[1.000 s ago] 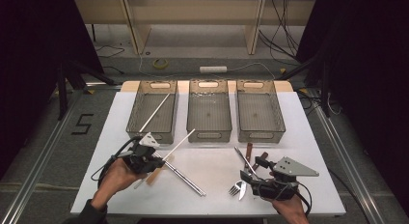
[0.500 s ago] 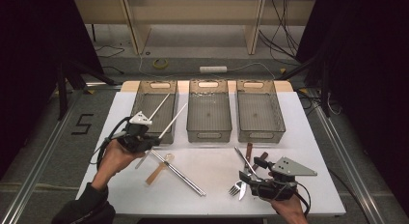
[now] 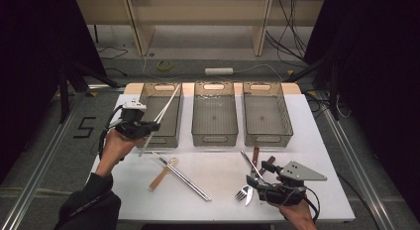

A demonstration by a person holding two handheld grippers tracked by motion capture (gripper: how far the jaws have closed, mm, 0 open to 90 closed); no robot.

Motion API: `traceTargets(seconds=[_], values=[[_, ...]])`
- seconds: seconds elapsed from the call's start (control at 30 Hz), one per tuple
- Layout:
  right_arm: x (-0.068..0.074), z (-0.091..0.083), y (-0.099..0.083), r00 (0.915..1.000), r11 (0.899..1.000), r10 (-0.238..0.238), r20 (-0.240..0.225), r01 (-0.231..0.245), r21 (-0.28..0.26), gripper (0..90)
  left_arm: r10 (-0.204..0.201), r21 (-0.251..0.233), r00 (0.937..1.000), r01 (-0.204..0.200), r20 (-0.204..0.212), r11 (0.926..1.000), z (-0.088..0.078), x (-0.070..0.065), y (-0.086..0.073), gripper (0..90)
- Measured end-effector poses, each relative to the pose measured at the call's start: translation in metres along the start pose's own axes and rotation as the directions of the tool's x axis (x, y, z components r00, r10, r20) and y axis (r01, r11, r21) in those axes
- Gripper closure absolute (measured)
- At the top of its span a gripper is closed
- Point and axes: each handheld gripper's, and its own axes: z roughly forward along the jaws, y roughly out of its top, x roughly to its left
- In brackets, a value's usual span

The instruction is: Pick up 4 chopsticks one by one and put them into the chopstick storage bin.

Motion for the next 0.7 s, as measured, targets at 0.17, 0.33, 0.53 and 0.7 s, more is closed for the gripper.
traceTargets(seconds=[0.17, 0.33, 0.53, 0.7], values=[[0.0, 0.0, 0.0, 1.0, 1.0, 0.0, -0.002, 0.0, 0.001, 26.5, -0.02, -0.006, 0.9996, 0.02, -0.02, 0.9998, 0.002, 0.01, 0.008, 83.9], [-0.001, 0.0, 0.0, 1.0, 1.0, 0.001, -0.003, -0.001, 0.003, 26.5, -0.019, -0.009, 0.9986, 0.018, -0.05, 0.9998, 0.004, 0.019, 0.017, 83.9], [-0.001, 0.001, 0.0, 1.0, 1.0, 0.008, -0.003, -0.008, 0.004, 26.5, -0.037, -0.017, 0.9961, 0.036, -0.08, 0.9992, 0.005, 0.031, 0.025, 83.9], [-0.001, 0.001, 0.0, 1.0, 1.0, 0.008, -0.004, -0.008, 0.003, 26.5, -0.05, -0.043, 0.9928, 0.045, -0.109, 0.998, 0.005, 0.04, 0.033, 83.9]])
